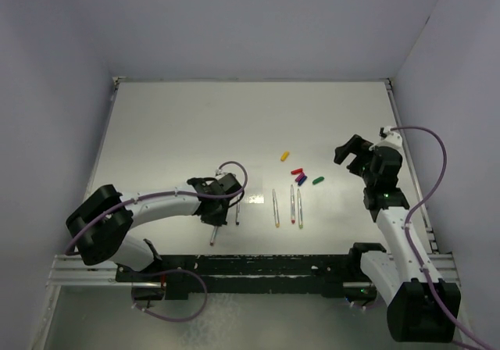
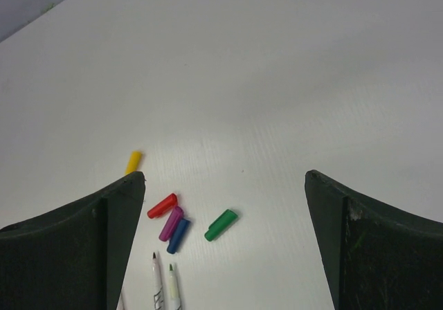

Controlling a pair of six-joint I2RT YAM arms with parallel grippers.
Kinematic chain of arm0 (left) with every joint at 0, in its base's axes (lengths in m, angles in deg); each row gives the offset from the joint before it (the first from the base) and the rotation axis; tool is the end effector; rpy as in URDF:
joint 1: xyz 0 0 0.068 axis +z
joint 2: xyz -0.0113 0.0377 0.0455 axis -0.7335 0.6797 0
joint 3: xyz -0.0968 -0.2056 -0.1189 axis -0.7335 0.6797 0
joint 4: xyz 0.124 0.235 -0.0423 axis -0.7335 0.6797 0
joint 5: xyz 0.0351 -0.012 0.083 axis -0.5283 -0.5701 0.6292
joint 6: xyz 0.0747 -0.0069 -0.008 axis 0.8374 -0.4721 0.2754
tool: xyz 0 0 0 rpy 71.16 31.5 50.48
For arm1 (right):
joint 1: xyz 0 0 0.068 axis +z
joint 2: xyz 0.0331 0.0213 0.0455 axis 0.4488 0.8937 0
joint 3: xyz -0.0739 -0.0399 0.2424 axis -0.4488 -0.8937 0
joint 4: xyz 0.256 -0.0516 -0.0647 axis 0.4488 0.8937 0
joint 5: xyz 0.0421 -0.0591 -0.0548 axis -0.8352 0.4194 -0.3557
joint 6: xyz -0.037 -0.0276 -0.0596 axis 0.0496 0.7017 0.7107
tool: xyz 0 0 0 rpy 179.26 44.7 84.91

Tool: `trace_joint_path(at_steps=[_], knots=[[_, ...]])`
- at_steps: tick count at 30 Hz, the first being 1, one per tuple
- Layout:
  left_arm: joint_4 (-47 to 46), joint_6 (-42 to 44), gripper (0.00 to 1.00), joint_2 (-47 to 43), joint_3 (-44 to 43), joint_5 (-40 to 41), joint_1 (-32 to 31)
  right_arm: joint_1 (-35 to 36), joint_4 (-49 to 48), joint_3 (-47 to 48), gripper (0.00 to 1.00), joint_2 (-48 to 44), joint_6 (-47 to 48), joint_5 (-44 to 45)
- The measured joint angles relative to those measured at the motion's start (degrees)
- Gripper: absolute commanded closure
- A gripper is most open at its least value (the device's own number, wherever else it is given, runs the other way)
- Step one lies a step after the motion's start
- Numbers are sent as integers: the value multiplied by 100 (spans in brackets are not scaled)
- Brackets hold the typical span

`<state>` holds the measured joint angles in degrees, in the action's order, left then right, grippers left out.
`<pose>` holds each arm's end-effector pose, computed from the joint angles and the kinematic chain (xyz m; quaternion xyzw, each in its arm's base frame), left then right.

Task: Insert the pens into the pen caps

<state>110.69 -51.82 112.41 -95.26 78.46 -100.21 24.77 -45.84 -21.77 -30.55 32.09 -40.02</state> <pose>0.1624 -0.1988 0.1098 0.0700 0.9878 -0.0327 0.1355 0.2472 -0.0088 0.2377 0.2082 0.7630 0.1365 0.5965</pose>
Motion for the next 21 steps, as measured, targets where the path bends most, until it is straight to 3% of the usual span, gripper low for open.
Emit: trace_joint_path(at_steps=[14,21], knots=[[4,321,100,-33,-605,487,-2,219,243,44,0,317,83,4],[-90,601,100,-393,-614,750,-2,1255,326,326,13,634,33,457]])
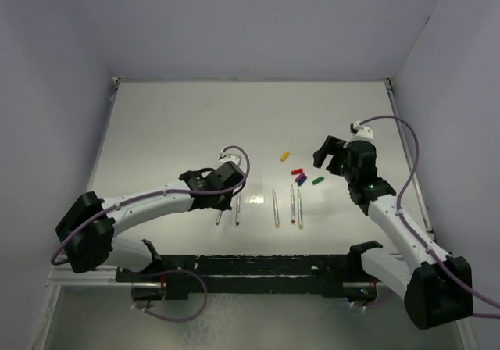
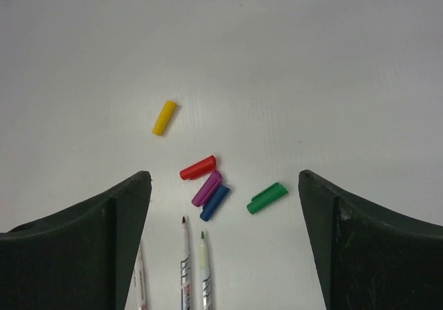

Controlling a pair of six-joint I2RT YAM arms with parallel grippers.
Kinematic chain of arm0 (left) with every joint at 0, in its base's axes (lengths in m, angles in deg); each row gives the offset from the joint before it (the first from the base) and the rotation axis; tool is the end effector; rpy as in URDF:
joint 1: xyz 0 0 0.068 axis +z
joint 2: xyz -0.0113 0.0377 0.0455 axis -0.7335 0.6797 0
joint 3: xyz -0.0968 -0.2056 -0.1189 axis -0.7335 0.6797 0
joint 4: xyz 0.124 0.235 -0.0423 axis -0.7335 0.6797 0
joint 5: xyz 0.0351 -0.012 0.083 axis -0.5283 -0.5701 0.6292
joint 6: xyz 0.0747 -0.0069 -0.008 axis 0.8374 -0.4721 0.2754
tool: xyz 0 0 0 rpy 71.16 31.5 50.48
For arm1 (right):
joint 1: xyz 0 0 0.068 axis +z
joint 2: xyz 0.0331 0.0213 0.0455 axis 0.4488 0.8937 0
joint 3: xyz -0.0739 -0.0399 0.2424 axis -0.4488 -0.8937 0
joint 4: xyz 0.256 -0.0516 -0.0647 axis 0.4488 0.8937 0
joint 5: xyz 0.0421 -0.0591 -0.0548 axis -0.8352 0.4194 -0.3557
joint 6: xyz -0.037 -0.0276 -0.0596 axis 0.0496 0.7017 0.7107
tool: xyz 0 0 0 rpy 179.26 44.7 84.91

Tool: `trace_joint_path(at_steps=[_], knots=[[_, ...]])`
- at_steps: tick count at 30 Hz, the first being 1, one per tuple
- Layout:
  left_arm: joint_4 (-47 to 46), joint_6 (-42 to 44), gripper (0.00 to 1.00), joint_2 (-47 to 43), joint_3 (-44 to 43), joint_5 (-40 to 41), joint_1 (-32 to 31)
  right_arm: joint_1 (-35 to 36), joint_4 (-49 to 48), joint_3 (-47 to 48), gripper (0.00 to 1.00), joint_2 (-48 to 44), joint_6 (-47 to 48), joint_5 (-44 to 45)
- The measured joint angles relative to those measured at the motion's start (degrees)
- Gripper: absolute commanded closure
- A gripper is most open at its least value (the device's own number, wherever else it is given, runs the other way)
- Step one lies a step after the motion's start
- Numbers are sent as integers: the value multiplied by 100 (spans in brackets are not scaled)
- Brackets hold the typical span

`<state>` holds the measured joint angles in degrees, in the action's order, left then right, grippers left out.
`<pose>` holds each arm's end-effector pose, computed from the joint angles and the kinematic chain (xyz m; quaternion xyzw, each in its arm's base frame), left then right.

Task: Insert the pens into the pen caps

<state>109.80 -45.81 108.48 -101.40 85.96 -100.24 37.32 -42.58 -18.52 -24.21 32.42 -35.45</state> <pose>0.1832 -0.2131 0.1599 0.0979 0.9630 -0.0477 0.2463 0.2586 0.0429 0.2264 0.1483 0.8097 0.1531 0.5468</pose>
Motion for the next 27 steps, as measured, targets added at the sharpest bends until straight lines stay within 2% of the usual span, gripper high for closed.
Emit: trace_joint_path(at_steps=[3,5,8,11,13,14,15,16,21,27], knots=[[-240,111,100,-157,0,83,0,455,-13,188,33,391,-96,166],[-446,188,100,-205,0,133,0,660,-24,243,41,614,-151,236],[-841,345,100,-212,9,170,0,962,-33,304,60,953,-251,374],[-1320,601,100,-216,87,131,0,1176,-37,448,69,1360,-337,479],[-1655,752,100,-236,190,70,0,1285,-37,562,84,1626,-385,501],[-1860,848,100,-243,262,24,0,1325,-37,608,95,1731,-402,511],[-1904,859,100,-256,278,11,0,1349,-37,671,97,1867,-450,542],[-2006,916,100,-260,310,-7,0,1392,-35,706,95,1947,-448,557],[-2341,1154,100,-289,398,-87,0,1523,122,970,68,2339,-621,667],[-2461,1198,100,-492,518,-83,0,1687,280,1132,65,2498,-706,894]])
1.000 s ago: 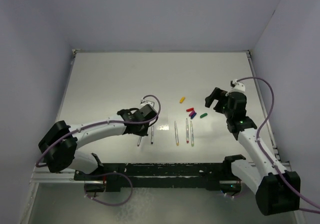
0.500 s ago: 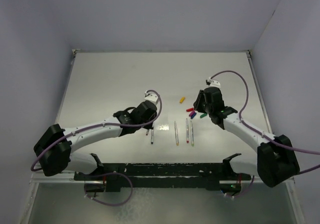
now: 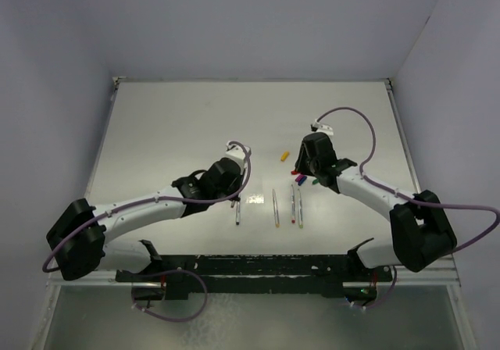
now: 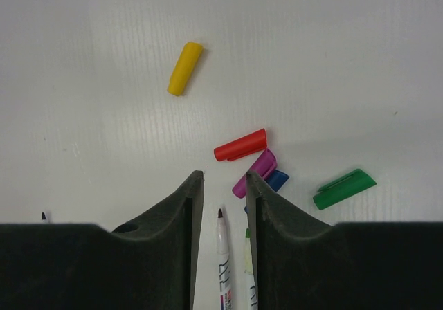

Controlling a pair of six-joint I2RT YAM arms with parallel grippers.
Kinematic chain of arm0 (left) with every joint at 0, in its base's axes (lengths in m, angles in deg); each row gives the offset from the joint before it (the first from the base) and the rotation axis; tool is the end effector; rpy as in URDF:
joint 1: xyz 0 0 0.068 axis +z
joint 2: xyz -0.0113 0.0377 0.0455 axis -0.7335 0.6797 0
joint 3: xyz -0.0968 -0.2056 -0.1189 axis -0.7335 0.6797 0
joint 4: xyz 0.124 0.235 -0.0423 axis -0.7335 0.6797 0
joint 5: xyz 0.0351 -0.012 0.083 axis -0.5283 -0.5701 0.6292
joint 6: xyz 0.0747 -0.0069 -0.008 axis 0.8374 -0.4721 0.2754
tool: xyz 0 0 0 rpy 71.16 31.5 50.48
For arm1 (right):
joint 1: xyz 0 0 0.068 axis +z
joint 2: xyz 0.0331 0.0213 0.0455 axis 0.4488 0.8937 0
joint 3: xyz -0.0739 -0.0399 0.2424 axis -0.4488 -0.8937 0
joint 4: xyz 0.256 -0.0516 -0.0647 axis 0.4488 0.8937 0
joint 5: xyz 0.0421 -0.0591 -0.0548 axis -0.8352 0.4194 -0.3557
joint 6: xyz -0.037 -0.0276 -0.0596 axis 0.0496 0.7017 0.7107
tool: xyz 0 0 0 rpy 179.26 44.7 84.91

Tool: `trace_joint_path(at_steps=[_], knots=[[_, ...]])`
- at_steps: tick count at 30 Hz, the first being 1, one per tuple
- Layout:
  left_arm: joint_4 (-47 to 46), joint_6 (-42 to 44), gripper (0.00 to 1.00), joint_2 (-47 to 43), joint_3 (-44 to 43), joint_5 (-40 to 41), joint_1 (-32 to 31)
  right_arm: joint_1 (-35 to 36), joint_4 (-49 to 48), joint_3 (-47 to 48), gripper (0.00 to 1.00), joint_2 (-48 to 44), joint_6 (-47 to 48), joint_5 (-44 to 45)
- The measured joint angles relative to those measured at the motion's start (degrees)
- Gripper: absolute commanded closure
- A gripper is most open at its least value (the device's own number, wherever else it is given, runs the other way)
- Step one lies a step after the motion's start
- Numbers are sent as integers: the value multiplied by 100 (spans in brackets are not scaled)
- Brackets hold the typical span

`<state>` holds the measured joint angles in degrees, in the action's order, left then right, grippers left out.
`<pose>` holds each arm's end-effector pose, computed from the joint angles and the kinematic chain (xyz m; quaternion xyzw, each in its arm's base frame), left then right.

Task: Insert the pens into the pen caps

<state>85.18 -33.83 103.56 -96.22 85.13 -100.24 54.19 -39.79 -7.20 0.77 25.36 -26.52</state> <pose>0.1976 -0.2337 0.1876 0.1571 0.8911 -0.1613 0.3940 0.2940 0.1358 0.1751 0.1118 0.8842 0.1353 0.4329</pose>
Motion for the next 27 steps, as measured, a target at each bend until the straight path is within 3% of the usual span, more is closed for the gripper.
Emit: trace_joint_path(at_steps=[27], knots=[[83,-66,100,-151,63,214,0,267,282,11,59,435,-551,-42]])
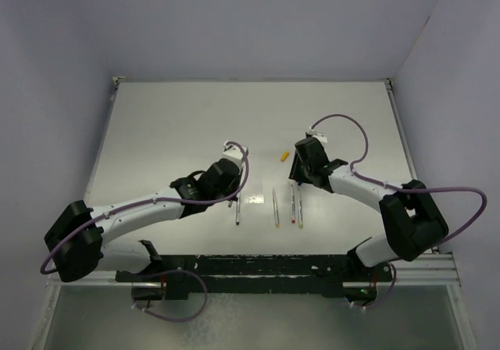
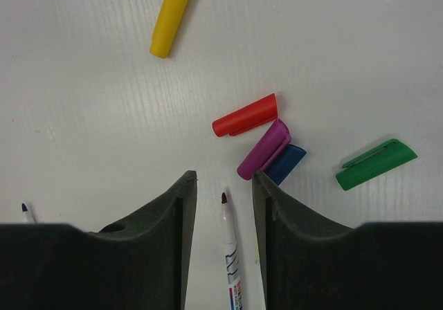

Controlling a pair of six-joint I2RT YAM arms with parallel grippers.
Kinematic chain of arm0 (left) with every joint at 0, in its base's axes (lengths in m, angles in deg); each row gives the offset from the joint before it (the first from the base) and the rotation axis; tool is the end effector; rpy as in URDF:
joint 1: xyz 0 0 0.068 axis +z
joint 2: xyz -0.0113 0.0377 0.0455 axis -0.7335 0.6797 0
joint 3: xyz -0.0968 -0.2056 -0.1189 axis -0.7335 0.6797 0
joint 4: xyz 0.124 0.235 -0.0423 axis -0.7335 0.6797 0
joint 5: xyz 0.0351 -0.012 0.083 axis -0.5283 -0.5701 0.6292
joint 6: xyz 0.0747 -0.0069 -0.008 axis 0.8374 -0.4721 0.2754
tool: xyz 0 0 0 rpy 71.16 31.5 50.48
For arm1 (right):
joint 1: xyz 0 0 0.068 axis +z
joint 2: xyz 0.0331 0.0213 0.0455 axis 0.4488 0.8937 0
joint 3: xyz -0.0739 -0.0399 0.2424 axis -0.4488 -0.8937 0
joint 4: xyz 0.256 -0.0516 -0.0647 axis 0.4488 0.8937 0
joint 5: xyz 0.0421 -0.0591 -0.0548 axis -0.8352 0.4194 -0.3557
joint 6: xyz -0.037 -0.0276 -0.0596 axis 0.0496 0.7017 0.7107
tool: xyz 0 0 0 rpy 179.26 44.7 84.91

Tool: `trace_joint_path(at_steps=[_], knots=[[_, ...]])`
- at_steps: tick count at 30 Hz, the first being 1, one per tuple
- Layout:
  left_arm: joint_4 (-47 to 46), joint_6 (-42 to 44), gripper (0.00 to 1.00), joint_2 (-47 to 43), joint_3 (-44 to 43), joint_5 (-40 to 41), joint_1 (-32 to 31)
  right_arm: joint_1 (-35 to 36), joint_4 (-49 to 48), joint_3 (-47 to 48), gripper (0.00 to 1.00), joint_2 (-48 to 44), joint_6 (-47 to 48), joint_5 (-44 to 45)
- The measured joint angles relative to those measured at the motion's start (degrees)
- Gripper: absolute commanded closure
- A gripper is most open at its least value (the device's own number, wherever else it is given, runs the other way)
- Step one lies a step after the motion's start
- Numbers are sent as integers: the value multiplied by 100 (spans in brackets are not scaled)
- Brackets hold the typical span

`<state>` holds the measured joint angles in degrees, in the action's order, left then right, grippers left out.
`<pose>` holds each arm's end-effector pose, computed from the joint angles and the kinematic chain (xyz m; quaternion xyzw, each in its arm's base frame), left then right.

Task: Insert the pens into the pen caps

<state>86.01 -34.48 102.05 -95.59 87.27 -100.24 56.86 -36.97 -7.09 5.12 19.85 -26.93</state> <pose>0.1960 -0.2279 0.1902 0.1440 0.8911 -0.1501 0.4033 0.2869 0.1496 0.1476 0.1279 0.9076 0.1339 0.3768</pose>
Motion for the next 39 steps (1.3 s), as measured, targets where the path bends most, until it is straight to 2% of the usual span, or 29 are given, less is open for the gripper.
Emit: trace_joint_path(at_steps=[39], knots=[[61,-92,100,87,90,162,0,129,-26,-125,49,341,-313,31]])
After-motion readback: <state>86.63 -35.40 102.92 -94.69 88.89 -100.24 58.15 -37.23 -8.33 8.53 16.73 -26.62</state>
